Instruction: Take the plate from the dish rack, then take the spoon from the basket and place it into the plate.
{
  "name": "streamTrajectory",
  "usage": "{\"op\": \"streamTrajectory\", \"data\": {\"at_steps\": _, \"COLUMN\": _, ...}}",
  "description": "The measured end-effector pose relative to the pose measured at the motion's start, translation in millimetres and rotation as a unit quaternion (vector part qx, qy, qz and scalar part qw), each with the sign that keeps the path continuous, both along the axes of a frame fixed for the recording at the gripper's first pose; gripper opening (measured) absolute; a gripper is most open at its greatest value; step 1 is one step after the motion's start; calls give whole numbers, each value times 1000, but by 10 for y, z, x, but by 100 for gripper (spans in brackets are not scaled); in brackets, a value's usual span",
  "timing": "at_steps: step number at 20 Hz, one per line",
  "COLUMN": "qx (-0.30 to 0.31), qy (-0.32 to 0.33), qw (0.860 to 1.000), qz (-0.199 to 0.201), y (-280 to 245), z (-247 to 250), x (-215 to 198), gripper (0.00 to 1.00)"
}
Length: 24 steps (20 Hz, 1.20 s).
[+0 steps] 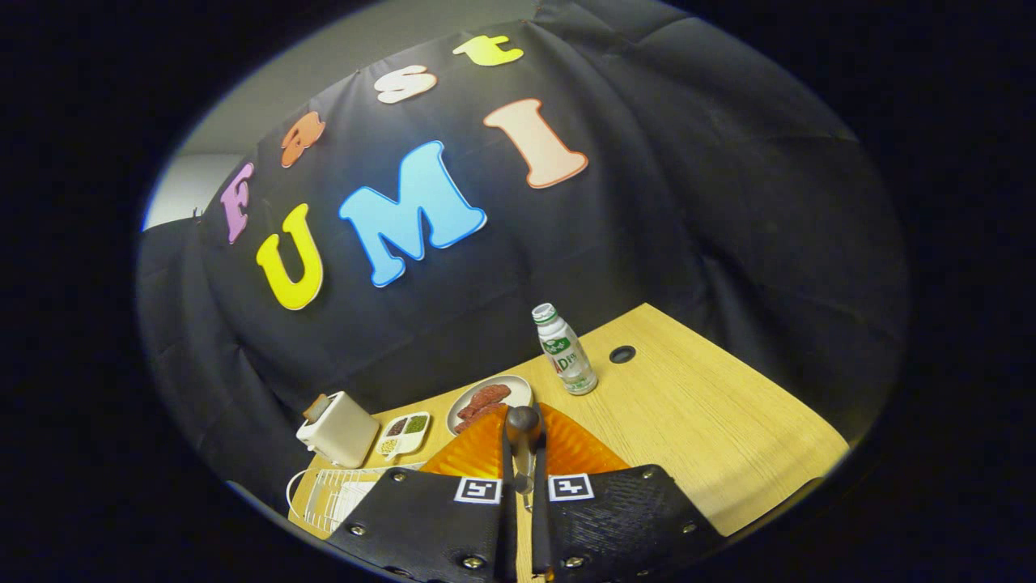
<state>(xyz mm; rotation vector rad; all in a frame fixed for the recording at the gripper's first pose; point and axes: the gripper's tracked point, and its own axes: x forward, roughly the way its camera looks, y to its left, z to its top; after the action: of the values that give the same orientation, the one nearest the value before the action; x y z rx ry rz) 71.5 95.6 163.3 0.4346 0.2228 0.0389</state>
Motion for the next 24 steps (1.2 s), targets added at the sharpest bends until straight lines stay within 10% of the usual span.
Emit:
{"op": "streamTrajectory", "data": {"at_steps": 9, "qx": -35, "qy": -10, "qw": 989, "qz": 141, "y": 1154, "z": 402, "x": -624, "gripper": 7}}
{"op": "streamTrajectory", "data": {"at_steps": 24, "qx": -180, "qy": 69, "qw": 917, "qz": 348, "y": 2609, "z": -1104, "x": -1845, "gripper": 7}}
